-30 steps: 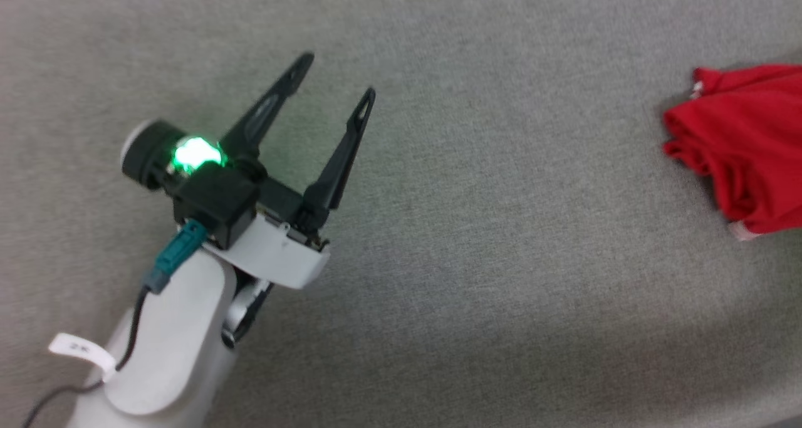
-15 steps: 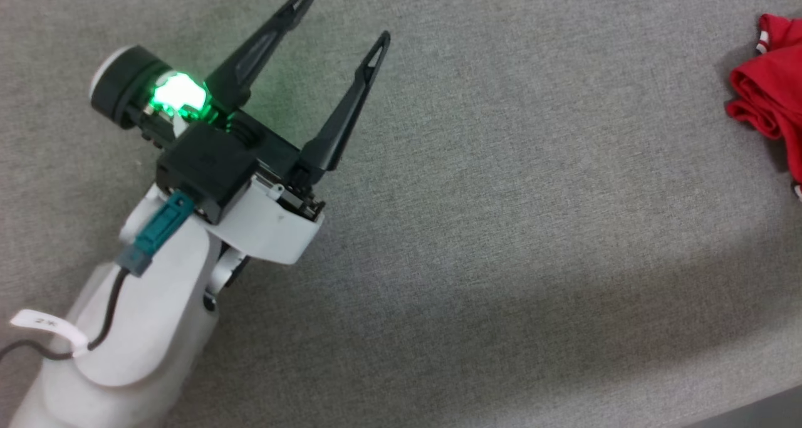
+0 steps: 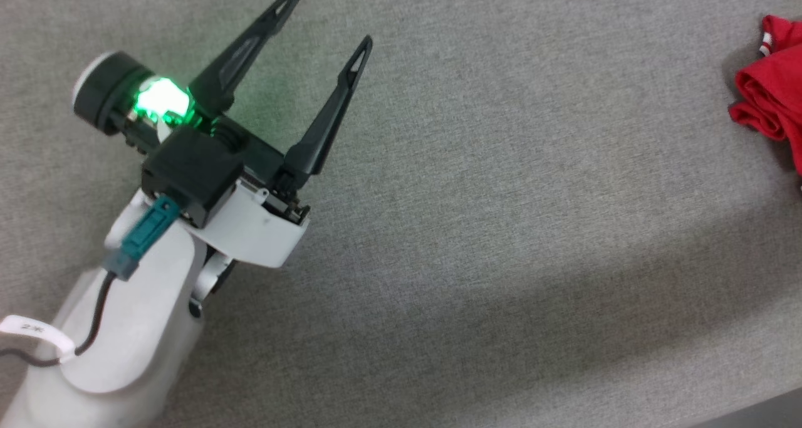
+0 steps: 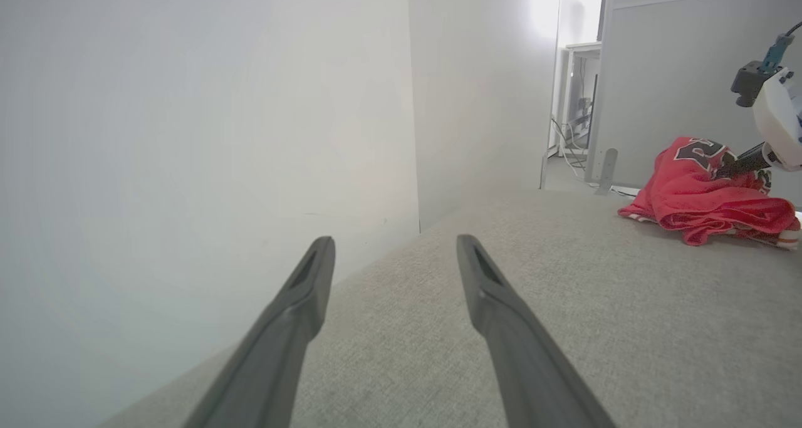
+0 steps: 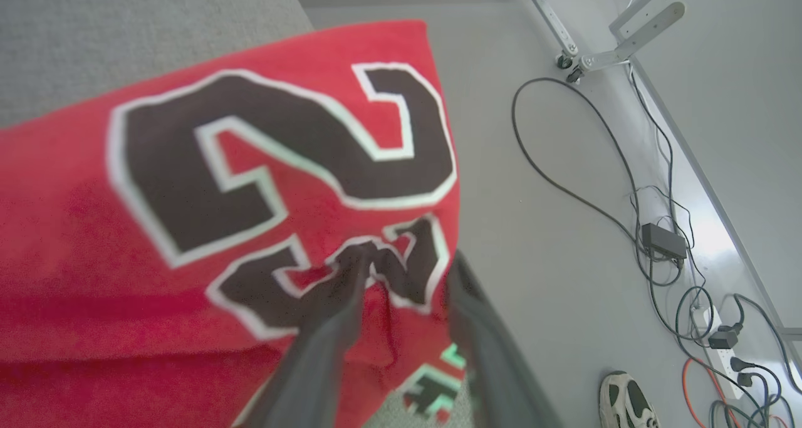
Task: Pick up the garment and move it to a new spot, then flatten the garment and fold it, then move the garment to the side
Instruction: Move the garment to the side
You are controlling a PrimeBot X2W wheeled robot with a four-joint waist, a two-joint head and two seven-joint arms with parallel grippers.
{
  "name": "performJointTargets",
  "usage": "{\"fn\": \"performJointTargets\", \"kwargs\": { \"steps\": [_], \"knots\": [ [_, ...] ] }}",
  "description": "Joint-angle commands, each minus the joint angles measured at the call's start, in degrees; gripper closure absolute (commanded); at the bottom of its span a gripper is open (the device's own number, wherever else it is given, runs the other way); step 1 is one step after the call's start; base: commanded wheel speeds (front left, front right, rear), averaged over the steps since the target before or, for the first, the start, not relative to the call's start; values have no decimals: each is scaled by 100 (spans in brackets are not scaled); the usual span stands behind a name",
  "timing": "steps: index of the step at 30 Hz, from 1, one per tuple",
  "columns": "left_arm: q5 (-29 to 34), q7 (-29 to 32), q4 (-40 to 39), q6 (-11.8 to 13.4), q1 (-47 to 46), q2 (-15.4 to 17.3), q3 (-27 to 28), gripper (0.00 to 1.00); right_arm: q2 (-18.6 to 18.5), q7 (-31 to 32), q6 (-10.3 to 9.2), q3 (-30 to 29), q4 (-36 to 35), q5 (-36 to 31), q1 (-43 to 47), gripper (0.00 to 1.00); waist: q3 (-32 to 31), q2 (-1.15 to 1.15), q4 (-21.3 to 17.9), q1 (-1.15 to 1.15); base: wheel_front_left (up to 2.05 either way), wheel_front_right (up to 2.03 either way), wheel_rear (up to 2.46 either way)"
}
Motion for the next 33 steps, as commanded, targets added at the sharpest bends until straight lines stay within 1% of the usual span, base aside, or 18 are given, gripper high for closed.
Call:
{"fn": "performJointTargets", "kwargs": {
  "steps": [1, 7, 10, 17, 24, 28, 33],
  "knots": [
    [-36, -19, 38, 30, 103, 3, 11, 0, 15, -45, -7, 47, 58, -16, -42, 0, -99, 0, 11, 0, 0, 0, 0],
    [-191, -42, 281, 86, 354, -135, 92, 0, -46, -79, -7, 325, 248, -3, 98, 0, -543, 0, 143, 0, 0, 0, 0],
    [-260, -48, 396, 128, 575, -268, 187, 0, 53, -182, -6, 472, 140, 130, 246, 0, -858, 0, 256, 0, 0, 0, 0],
    [-532, -37, 865, 162, 1476, -632, 699, 0, 271, -581, -7, 1173, -570, 524, 968, 0, -1651, 0, 613, 0, 0, 0, 0],
    [-668, -38, 1325, 51, 2304, -1023, 1237, 0, 437, -1262, -6, 1709, -1286, 971, 1683, 0, -2296, 0, 1093, 0, 0, 0, 0],
    [-653, -38, 1584, 4, 2653, -1179, 1499, 0, 680, -1565, -6, 1839, -1438, 1133, 1933, 0, -2628, 0, 1322, 0, 0, 0, 0],
    [-576, -38, 1763, -23, 3099, -1307, 1872, 0, 1221, -1837, -6, 1904, -1477, 1173, 2180, 0, -3077, 0, 1491, 0, 0, 0, 0]
  ]
}}
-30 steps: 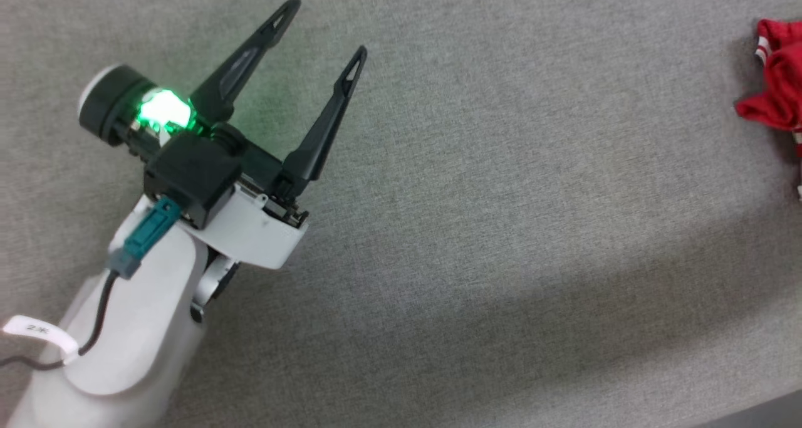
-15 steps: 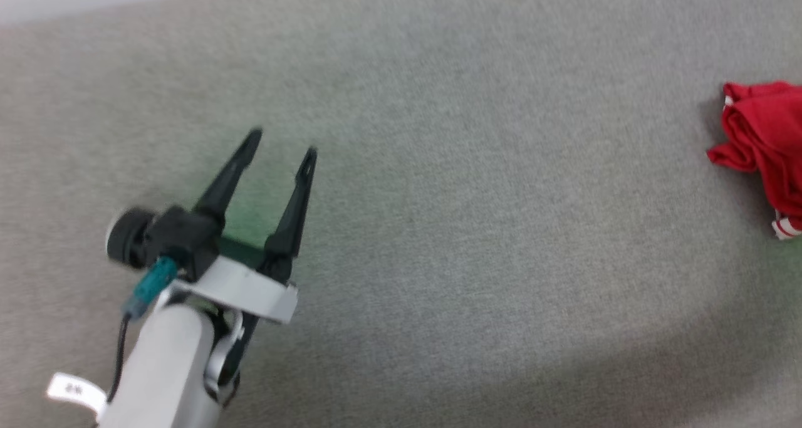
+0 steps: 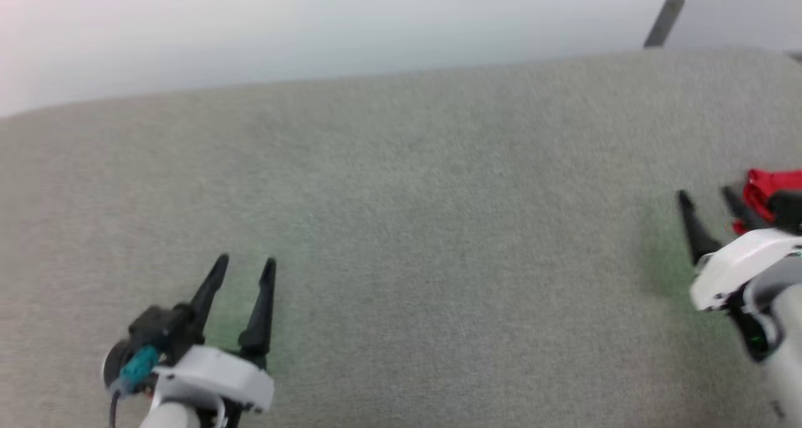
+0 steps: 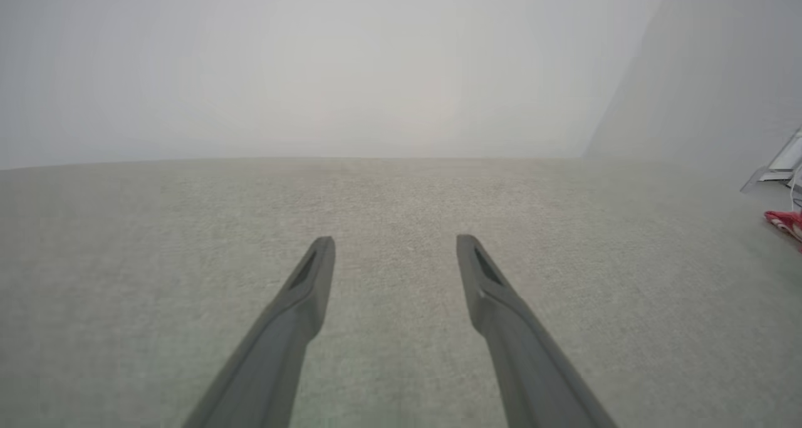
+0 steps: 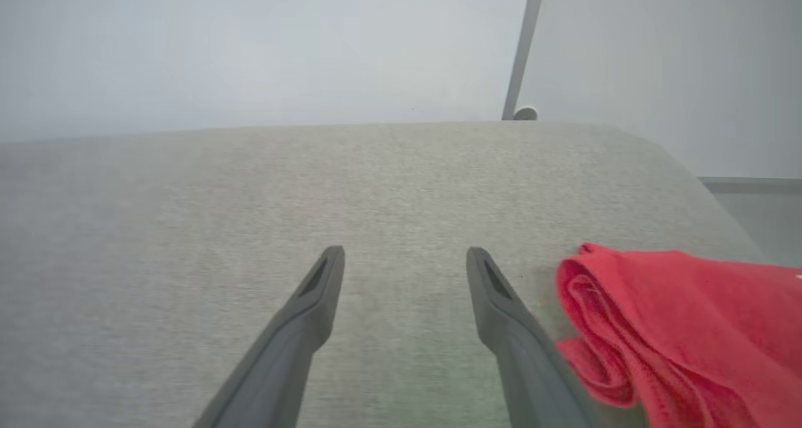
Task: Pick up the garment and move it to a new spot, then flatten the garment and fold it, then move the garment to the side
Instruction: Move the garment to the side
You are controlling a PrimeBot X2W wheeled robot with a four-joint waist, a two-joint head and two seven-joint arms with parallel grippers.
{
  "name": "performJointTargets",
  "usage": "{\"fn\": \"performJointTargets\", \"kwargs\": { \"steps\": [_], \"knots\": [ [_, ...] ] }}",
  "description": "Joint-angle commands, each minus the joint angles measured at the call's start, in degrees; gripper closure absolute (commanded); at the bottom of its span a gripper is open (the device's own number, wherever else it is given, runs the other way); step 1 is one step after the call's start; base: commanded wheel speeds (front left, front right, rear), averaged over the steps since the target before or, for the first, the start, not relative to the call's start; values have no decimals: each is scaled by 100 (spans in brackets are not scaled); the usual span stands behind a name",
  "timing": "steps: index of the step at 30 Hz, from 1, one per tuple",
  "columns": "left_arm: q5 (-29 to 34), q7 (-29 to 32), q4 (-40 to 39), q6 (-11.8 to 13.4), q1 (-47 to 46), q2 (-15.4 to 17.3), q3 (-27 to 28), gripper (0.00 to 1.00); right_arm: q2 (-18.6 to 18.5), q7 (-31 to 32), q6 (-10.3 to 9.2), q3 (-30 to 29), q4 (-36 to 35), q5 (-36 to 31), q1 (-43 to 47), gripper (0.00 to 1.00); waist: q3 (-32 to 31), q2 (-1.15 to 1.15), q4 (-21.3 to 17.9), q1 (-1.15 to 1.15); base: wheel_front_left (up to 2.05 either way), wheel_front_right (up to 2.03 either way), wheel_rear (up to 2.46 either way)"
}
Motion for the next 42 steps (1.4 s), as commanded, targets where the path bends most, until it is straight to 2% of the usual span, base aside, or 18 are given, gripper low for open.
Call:
{"fn": "performJointTargets", "kwargs": {
  "steps": [1, 4, 7, 14, 20, 25, 32, 38, 42],
  "knots": [
    [61, 3, 23, -16, 183, -16, 103, 0, 140, -88, -6, -27, -23, 61, 134, 0, -617, 0, 426, 0, 0, 0, 0],
    [119, 3, 72, -34, 380, -54, 261, 0, 429, -203, -6, -97, -148, 77, 355, 0, -830, 0, 526, 0, 0, 0, 0],
    [172, 3, 86, -47, 489, -110, 329, 0, 565, -244, -6, -269, -330, -15, 690, 0, -1014, 0, 690, 0, 0, 0, 0],
    [273, 3, -127, -49, 652, -227, 405, 0, 784, -253, -6, -1330, -1397, -633, 1711, 0, -1219, 0, 871, 0, 0, 0, 0],
    [325, 3, -451, -50, 925, -304, 376, 0, 930, -250, -6, -1970, -2352, -1041, 2663, 0, -1318, 0, 975, 0, 0, 0, 0],
    [383, 3, -798, -51, 1245, -267, 322, 0, 1044, -15, -6, -2415, -3184, -1252, 3366, 0, -1321, 0, 1010, 0, 0, 0, 0],
    [470, 3, -1112, -52, 1653, -211, 358, 0, 1405, 397, -6, -2920, -4302, -1467, 4118, 0, -1291, 0, 973, 0, 0, 0, 0],
    [501, 3, -1404, -52, 1938, -252, 465, 0, 1651, 676, -6, -3209, -5018, -1614, 4548, 0, -1280, 0, 954, 0, 0, 0, 0],
    [506, 3, -1479, -52, 1976, -261, 477, 0, 1751, 765, -5, -3273, -5242, -1613, 4672, 0, -1266, 0, 961, 0, 0, 0, 0]
  ]
}}
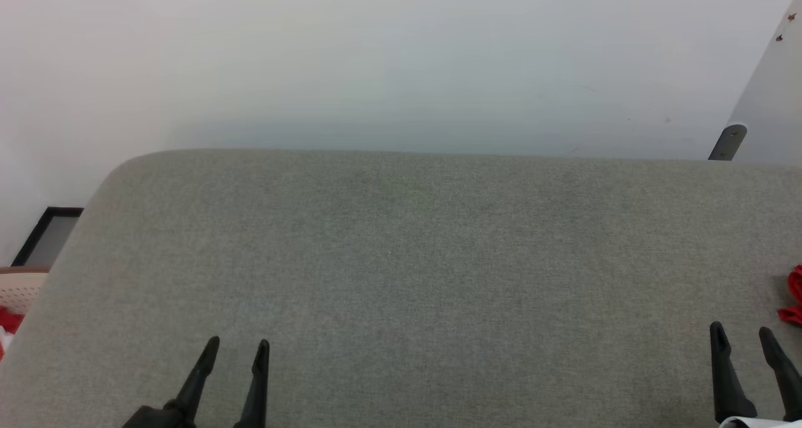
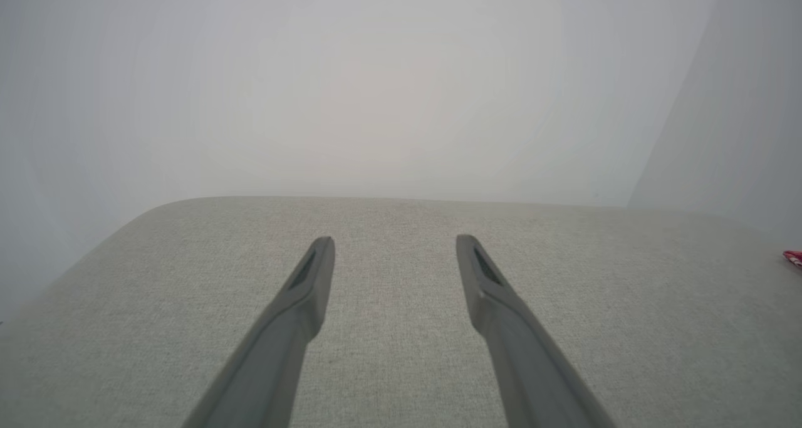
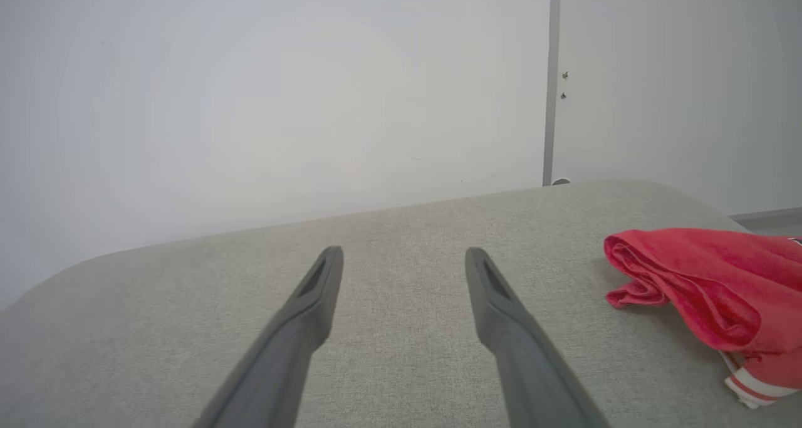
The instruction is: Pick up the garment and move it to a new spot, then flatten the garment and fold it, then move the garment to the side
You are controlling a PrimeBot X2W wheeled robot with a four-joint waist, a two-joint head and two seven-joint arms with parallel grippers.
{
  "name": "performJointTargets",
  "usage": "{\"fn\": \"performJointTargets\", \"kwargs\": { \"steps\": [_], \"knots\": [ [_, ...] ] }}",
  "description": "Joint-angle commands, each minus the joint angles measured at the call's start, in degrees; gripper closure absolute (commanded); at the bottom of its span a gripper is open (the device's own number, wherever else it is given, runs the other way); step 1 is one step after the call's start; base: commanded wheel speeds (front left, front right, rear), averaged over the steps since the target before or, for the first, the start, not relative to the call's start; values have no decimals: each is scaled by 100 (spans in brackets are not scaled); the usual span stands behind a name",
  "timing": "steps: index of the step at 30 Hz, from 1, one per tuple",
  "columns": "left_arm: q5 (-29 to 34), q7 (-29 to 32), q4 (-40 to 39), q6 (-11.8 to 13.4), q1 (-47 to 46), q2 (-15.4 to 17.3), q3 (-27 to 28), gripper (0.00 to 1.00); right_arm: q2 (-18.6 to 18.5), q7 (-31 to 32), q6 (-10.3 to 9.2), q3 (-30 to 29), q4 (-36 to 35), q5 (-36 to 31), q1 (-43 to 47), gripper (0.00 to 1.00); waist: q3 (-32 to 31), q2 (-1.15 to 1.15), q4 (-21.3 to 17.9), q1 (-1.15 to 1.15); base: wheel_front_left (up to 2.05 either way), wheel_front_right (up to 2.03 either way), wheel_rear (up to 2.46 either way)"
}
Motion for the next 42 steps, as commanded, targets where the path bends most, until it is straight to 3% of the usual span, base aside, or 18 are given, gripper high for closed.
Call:
{"fn": "performJointTargets", "kwargs": {
  "steps": [1, 31, 32, 36, 42],
  "knots": [
    [34, 3, -27, -14, 30, -5, 11, 0, 33, 10, -6, -10, -54, -30, 58, 0, 6, 0, -3, 0, 0, 0, 0],
    [-1, 3, -31, 64, 106, -190, 172, 0, 206, 173, -6, 221, -225, 136, -40, 0, -37, 0, -72, 0, 0, 0, 0],
    [15, 1, -28, 44, 53, -183, 158, 100, 192, 157, 0, 205, -227, 105, 32, 100, -38, 0, -73, 0, 0, 0, 0],
    [10, 3, 197, 42, 108, -245, 119, 100, 238, 156, 0, 216, 1, 103, 84, 100, -37, 0, -74, 0, 0, 0, 0],
    [-609, 168, 289, 37, -7, -290, 175, 100, 257, 243, 0, 204, 149, 662, -45, 100, -22, 0, -92, 0, 0, 0, 0]
  ]
}}
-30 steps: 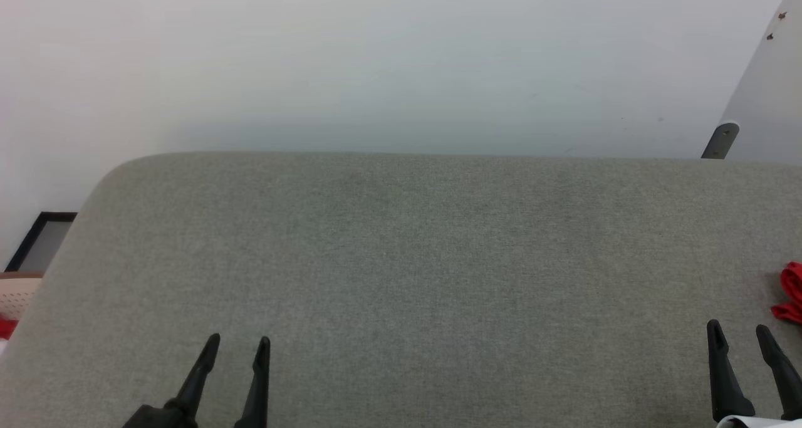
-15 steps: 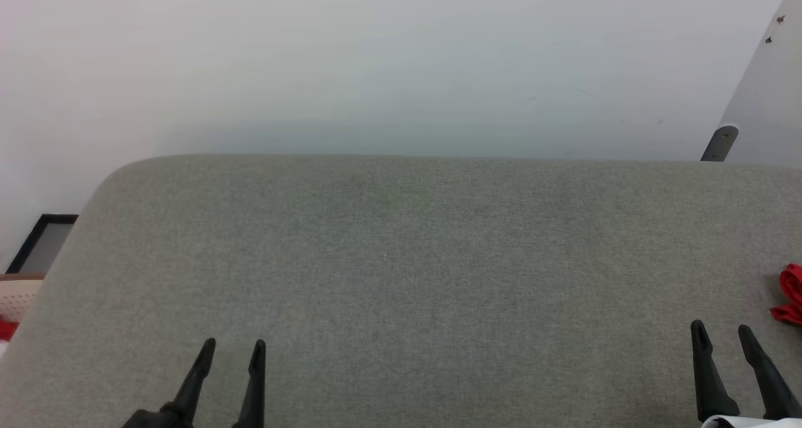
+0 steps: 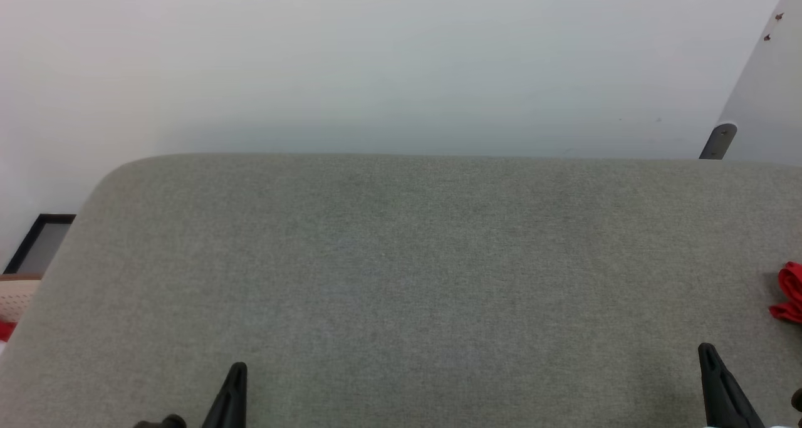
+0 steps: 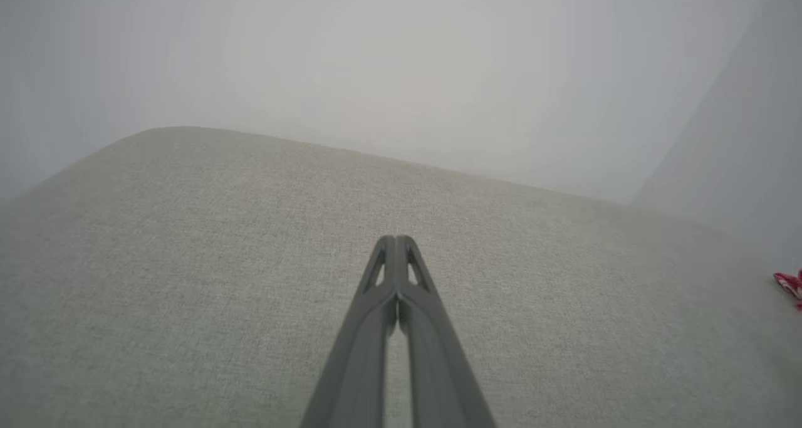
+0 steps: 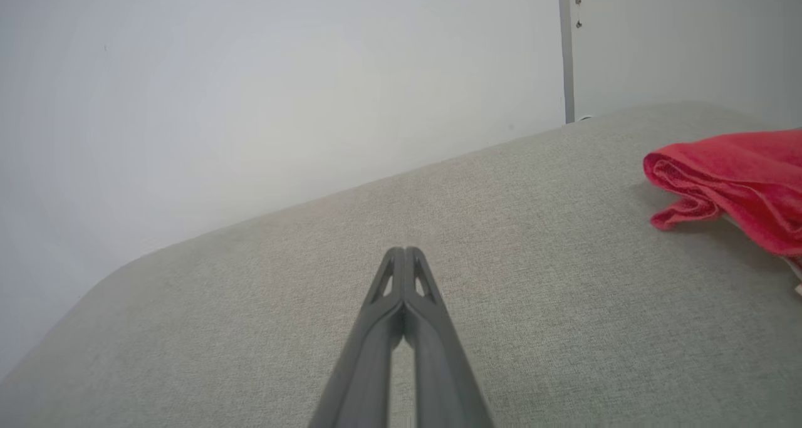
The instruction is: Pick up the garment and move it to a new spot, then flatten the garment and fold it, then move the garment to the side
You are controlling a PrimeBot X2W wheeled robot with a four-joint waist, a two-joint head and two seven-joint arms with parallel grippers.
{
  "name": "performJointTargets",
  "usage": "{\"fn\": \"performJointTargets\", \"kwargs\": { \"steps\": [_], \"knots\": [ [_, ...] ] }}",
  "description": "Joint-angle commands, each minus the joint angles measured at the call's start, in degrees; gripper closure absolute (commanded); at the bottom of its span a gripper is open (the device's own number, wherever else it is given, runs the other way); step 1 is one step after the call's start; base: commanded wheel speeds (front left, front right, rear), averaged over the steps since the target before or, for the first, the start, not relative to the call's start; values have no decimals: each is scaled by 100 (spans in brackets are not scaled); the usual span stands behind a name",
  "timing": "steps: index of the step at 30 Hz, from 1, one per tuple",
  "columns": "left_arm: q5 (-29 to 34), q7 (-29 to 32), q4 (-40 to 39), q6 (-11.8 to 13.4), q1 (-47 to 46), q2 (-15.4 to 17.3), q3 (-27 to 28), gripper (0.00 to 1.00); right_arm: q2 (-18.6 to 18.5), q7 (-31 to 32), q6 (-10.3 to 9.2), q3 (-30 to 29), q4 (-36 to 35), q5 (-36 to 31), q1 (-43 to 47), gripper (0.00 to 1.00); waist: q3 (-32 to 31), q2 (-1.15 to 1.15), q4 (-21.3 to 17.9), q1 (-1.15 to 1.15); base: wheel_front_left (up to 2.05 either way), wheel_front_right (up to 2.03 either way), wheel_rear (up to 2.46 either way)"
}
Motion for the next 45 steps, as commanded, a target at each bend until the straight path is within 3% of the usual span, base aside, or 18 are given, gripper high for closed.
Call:
{"fn": "performJointTargets", "kwargs": {
  "steps": [1, 23, 45],
  "knots": [
    [-275, 43, -61, -5, -166, 12, 52, 100, -9, 37, 0, -13, -36, 253, -139, 100, 4, 0, -6, 0, 0, 0, 0],
    [-2292, 598, 181, -19, -579, -111, 257, 100, 40, 288, -1, -19, 358, 2097, -546, 100, 59, 0, -76, 0, 0, 0, 0],
    [-3867, 1039, 371, -34, -900, -216, 422, 100, 78, 490, -2, -29, 676, 3537, -866, 100, 114, 0, -147, 0, 0, 0, 0]
  ]
}}
